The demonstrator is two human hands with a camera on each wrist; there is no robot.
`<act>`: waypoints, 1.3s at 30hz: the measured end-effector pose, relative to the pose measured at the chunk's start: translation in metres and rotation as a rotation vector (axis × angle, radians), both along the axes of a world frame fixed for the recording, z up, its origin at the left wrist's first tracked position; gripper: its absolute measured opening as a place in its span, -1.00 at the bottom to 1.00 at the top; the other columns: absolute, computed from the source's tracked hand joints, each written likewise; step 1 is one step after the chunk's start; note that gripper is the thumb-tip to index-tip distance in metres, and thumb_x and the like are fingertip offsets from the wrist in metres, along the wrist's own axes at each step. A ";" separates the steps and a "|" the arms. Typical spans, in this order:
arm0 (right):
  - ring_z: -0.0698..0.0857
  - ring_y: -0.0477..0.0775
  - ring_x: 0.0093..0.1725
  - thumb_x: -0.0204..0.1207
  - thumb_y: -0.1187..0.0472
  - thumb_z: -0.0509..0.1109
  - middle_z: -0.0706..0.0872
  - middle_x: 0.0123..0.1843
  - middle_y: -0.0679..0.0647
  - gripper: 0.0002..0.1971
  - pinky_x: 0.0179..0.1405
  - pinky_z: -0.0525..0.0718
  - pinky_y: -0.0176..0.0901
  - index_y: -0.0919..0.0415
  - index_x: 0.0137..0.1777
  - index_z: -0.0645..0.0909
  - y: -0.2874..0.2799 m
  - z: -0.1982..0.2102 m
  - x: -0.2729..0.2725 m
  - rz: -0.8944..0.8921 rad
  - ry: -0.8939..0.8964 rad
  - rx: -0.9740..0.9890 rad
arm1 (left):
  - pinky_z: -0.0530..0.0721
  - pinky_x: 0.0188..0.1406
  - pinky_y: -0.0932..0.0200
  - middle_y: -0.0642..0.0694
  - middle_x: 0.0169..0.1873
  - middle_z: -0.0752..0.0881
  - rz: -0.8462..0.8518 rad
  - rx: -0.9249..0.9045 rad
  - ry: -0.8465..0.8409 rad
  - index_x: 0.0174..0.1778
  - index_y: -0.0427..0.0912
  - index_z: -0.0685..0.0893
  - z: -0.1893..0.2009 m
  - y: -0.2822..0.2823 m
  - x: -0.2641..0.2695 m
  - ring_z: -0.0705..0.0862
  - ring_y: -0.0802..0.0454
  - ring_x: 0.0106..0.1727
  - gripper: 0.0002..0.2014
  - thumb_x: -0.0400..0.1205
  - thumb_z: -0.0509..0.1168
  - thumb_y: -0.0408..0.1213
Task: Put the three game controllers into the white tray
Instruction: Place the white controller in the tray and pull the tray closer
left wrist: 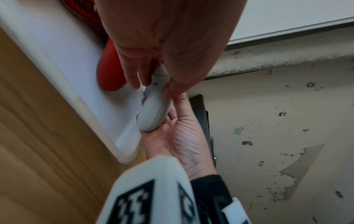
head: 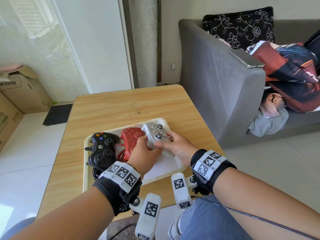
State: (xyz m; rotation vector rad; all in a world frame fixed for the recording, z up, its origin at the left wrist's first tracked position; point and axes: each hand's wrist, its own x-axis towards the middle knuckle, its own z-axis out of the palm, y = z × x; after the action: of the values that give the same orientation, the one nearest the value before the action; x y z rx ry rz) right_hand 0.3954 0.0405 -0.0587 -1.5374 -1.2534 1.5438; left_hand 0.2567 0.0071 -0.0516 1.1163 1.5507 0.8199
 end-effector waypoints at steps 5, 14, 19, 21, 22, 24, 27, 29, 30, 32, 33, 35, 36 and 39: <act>0.66 -0.02 0.19 0.24 0.10 0.68 0.66 0.26 0.00 -0.12 0.05 0.62 -0.23 0.13 0.56 0.37 -0.001 -0.008 0.005 0.029 -0.031 0.020 | 0.78 0.09 -0.12 -0.08 0.04 0.74 -0.068 -0.015 0.067 0.45 -0.17 0.48 0.000 -0.003 -0.003 0.76 -0.06 -0.03 -0.49 0.57 0.39 -0.29; 0.70 0.03 0.20 0.25 0.07 0.67 0.72 0.16 -0.03 -0.25 0.23 0.65 -0.06 0.12 0.45 0.47 -0.005 -0.008 0.003 0.112 -0.168 0.018 | 0.74 -0.23 0.06 -0.27 -0.12 0.73 -0.158 -0.096 0.137 0.16 -0.34 0.69 0.021 0.001 -0.006 0.69 -0.12 -0.18 -0.72 0.62 0.30 -0.26; 0.71 0.03 0.21 0.21 0.03 0.68 0.73 0.26 0.03 -0.22 0.29 0.66 0.05 0.11 0.44 0.48 -0.006 -0.012 -0.001 0.126 -0.249 0.044 | 0.63 -0.42 0.30 -0.33 0.00 0.83 -0.162 -0.134 0.135 0.16 -0.42 0.70 0.022 -0.002 -0.012 0.77 -0.11 -0.16 -0.70 0.64 0.27 -0.28; 0.71 0.03 0.21 0.25 0.07 0.67 0.72 0.27 0.03 -0.23 0.27 0.66 0.00 0.14 0.47 0.46 -0.006 -0.011 -0.002 0.118 -0.270 0.044 | 0.78 -0.22 0.17 -0.38 0.08 0.81 -0.150 -0.089 0.157 0.01 -0.38 0.70 0.024 -0.002 -0.016 0.83 -0.20 0.00 -0.78 0.64 0.27 -0.29; 0.69 0.04 0.24 0.26 0.08 0.67 0.70 0.30 0.04 -0.20 0.27 0.65 -0.03 0.14 0.49 0.43 -0.007 -0.009 -0.002 0.117 -0.287 0.046 | 0.82 -0.04 0.04 -0.36 0.08 0.81 -0.147 -0.056 0.184 -0.04 -0.27 0.68 0.026 -0.001 -0.018 0.82 -0.23 0.09 -0.86 0.64 0.28 -0.29; 0.66 0.04 0.27 0.26 0.02 0.66 0.67 0.34 0.03 -0.16 0.27 0.62 -0.06 0.12 0.53 0.38 -0.007 -0.005 -0.001 0.124 -0.313 0.062 | 0.79 0.10 -0.05 -0.23 0.08 0.81 -0.138 0.006 0.224 0.23 -0.16 0.68 0.032 0.000 -0.022 0.80 -0.18 0.10 -0.75 0.64 0.29 -0.25; 0.63 0.03 0.24 0.39 -0.16 0.51 0.65 0.34 0.01 -0.27 0.21 0.57 -0.10 0.11 0.50 0.41 -0.004 0.006 -0.003 0.091 -0.310 0.098 | 0.78 -0.02 0.04 -0.07 0.05 0.80 -0.077 0.061 0.195 0.40 -0.10 0.64 0.041 0.003 -0.035 0.76 0.01 -0.15 -0.61 0.64 0.30 -0.17; 0.59 0.08 0.32 0.49 -0.28 0.31 0.60 0.39 0.04 -0.28 0.20 0.52 -0.09 0.15 0.54 0.37 0.002 0.015 -0.006 0.035 -0.332 0.127 | 0.77 -0.03 0.03 -0.03 0.00 0.80 -0.018 0.106 0.124 0.36 -0.08 0.66 0.050 0.005 -0.046 0.75 0.03 -0.19 -0.66 0.67 0.30 -0.14; 0.57 0.10 0.36 0.52 -0.32 0.24 0.58 0.43 0.05 -0.27 0.23 0.51 -0.06 0.16 0.55 0.37 0.004 0.018 -0.007 0.007 -0.342 0.146 | 0.77 -0.02 0.06 -0.02 0.00 0.79 0.012 0.130 0.092 0.34 -0.07 0.66 0.055 0.005 -0.052 0.77 0.02 -0.10 -0.69 0.68 0.29 -0.14; 0.58 0.13 0.38 0.55 -0.32 0.16 0.59 0.45 0.09 -0.30 0.32 0.53 0.01 0.17 0.52 0.42 0.009 0.022 -0.009 -0.044 -0.342 0.172 | 0.72 -0.07 0.15 0.02 0.00 0.76 0.094 0.191 0.010 0.29 -0.05 0.65 0.064 0.007 -0.066 0.76 0.05 0.03 -0.75 0.71 0.27 -0.17; 0.58 0.14 0.38 0.57 -0.30 0.14 0.60 0.45 0.12 -0.32 0.35 0.53 0.03 0.19 0.51 0.44 0.010 0.023 -0.011 -0.075 -0.336 0.172 | 0.67 -0.10 0.18 0.03 -0.01 0.74 0.155 0.219 -0.046 0.25 -0.04 0.66 0.067 0.009 -0.074 0.74 0.10 0.02 -0.78 0.71 0.26 -0.20; 0.57 0.17 0.40 0.62 -0.23 0.14 0.60 0.45 0.15 -0.37 0.39 0.51 0.06 0.23 0.49 0.46 0.012 0.025 -0.012 -0.122 -0.338 0.163 | 0.61 -0.09 0.17 0.08 -0.04 0.72 0.292 0.252 -0.136 0.10 0.01 0.71 0.071 0.009 -0.092 0.69 0.15 -0.01 -0.84 0.72 0.24 -0.24; 0.57 0.19 0.39 0.64 -0.20 0.13 0.61 0.44 0.17 -0.39 0.38 0.51 0.05 0.26 0.48 0.48 0.013 0.026 -0.013 -0.136 -0.345 0.163 | 0.58 -0.07 0.13 0.10 -0.06 0.72 0.357 0.255 -0.164 0.02 0.07 0.72 0.070 0.010 -0.102 0.68 0.15 0.00 -0.84 0.70 0.25 -0.24; 0.61 0.27 0.30 0.68 -0.13 0.10 0.67 0.32 0.26 -0.45 0.26 0.53 0.04 0.32 0.34 0.58 0.014 0.028 -0.018 -0.166 -0.356 0.153 | 0.51 -0.10 0.14 0.08 0.03 0.71 0.485 0.217 -0.121 0.02 0.17 0.73 0.062 0.005 -0.133 0.65 0.11 0.12 -0.80 0.68 0.22 -0.20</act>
State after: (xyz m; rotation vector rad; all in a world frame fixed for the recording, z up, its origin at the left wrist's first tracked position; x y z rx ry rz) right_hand 0.3774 0.0548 -0.0304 -1.8160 -1.3594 1.0742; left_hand 0.1242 0.0124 0.0106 0.8257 1.6823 1.3824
